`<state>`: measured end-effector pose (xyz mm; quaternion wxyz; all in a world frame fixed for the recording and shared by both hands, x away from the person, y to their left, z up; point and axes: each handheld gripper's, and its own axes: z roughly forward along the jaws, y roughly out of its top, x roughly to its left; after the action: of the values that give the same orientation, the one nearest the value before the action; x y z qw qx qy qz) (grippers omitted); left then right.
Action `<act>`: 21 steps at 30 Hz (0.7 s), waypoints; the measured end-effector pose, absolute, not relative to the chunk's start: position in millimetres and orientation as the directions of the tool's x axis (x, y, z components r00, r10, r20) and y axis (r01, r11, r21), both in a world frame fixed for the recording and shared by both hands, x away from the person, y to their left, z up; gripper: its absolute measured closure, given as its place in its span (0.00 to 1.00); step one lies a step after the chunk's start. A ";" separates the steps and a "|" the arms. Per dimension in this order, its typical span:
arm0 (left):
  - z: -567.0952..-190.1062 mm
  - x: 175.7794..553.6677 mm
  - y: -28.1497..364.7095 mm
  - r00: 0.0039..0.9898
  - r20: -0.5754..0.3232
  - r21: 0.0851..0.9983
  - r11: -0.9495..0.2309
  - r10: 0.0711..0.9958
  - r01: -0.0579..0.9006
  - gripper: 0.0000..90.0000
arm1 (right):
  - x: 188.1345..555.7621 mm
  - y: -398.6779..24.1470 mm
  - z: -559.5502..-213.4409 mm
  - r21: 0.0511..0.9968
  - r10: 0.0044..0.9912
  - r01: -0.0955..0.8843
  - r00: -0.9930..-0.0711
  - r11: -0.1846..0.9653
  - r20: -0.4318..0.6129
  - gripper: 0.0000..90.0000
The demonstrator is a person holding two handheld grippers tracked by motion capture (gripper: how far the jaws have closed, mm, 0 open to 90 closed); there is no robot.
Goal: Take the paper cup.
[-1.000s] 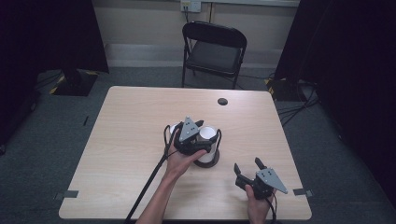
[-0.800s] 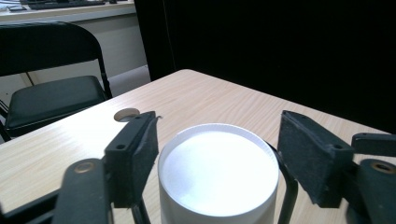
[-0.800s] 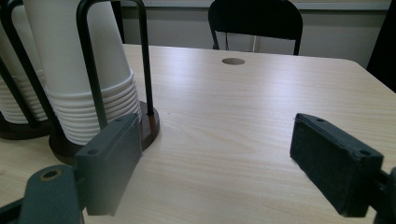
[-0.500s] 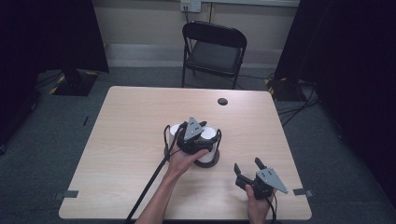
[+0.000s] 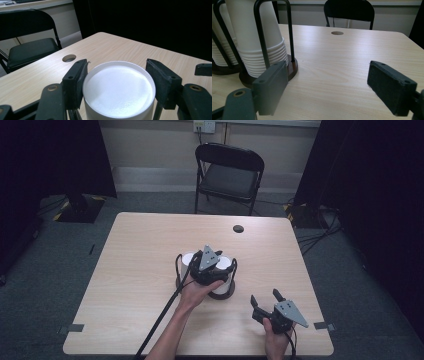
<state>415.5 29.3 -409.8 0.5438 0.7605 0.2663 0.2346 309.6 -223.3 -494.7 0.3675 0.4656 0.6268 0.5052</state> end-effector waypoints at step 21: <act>-397.5 408.8 38.9 0.725 -0.007 0.981 -0.136 0.689 0.138 0.40 | 309.5 -223.3 -494.7 0.976 0.955 0.212 -0.295 0.055 0.011 0.18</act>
<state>408.8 38.9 -397.5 0.5906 0.7167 0.2884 0.2331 309.5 -223.3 -494.7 0.3675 0.4661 0.6264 0.5053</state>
